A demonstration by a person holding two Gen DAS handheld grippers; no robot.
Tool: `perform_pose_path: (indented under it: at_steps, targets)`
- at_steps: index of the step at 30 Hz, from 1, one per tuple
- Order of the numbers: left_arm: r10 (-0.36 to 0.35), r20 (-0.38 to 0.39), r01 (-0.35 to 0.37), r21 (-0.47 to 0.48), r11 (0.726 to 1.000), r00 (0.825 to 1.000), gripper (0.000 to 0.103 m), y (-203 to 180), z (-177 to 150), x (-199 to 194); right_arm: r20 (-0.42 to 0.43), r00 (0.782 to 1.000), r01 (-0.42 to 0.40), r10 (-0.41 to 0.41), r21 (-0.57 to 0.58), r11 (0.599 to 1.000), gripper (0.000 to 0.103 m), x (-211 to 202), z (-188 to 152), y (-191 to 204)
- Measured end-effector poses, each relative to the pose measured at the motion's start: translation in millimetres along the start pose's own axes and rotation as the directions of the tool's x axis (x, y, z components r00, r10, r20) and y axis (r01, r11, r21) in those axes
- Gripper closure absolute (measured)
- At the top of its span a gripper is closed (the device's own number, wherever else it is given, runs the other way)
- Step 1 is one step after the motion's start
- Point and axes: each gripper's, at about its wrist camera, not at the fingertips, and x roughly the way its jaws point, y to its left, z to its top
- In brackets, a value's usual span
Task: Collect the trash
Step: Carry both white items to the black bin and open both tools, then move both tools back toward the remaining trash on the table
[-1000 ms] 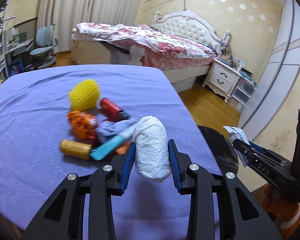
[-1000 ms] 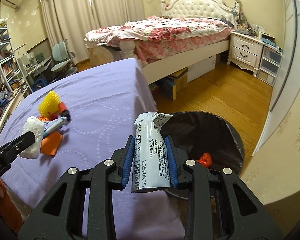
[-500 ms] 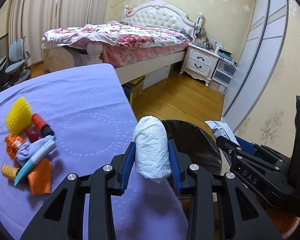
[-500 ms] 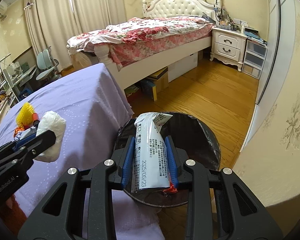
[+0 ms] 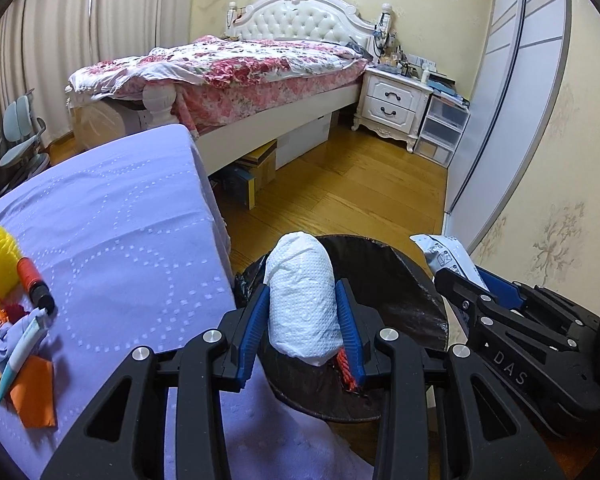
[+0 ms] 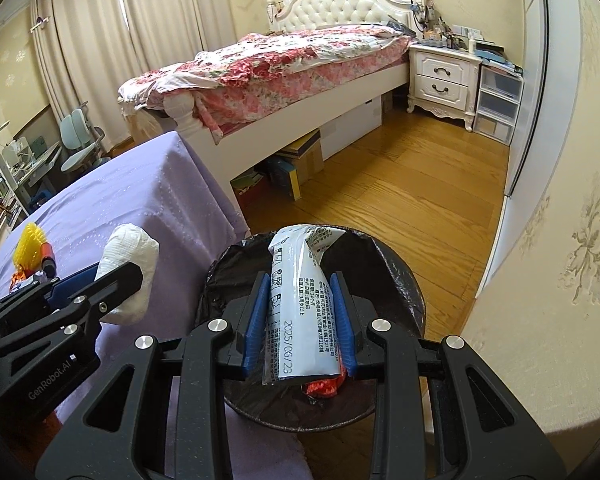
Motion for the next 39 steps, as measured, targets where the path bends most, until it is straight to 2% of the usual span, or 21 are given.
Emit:
perform_pose_path:
  at_steps: [2,5,9,18,22,30,39]
  targets:
    - [0.011,-0.004,-0.011,0.002,1.0,1.0,0.06,-0.8,0.4,3.8,0.001,1.0,0.003,-0.003,0.01,1.0,0.071,2.2,0.6,-3.3]
    - [0.032,-0.005,-0.032,-0.012,0.999,0.999,0.04,2.1,-0.5,5.8,0.0,1.0,0.015,-0.015,0.029,0.999,0.06,5.0,0.7,-9.1]
    - [0.037,-0.005,-0.037,-0.031,0.999,0.999,0.03,8.2,-1.5,2.5,-0.002,1.0,0.031,-0.031,0.043,0.999,0.057,6.0,0.0,-15.7]
    - [0.075,0.011,-0.075,-0.028,0.997,0.997,0.029,15.9,-8.9,-15.0,-0.004,1.0,0.028,-0.027,0.049,0.998,0.048,-0.5,-6.7,-12.6]
    - [0.101,0.02,-0.1,-0.034,0.994,0.995,0.029,26.4,-14.9,-28.9,-0.013,1.0,0.004,-0.003,0.031,1.0,0.048,-3.2,-9.8,0.5]
    - [0.176,0.029,-0.172,-0.103,0.98,0.984,0.029,72.3,-28.1,-62.2,-0.035,0.997,-0.065,0.064,-0.026,0.998,0.047,-6.5,-14.6,43.4]
    - [0.267,0.01,-0.259,-0.218,0.941,0.964,0.029,132.0,-50.6,-88.6,-0.058,0.99,-0.138,0.132,-0.128,0.982,0.047,-9.3,-17.5,101.8]
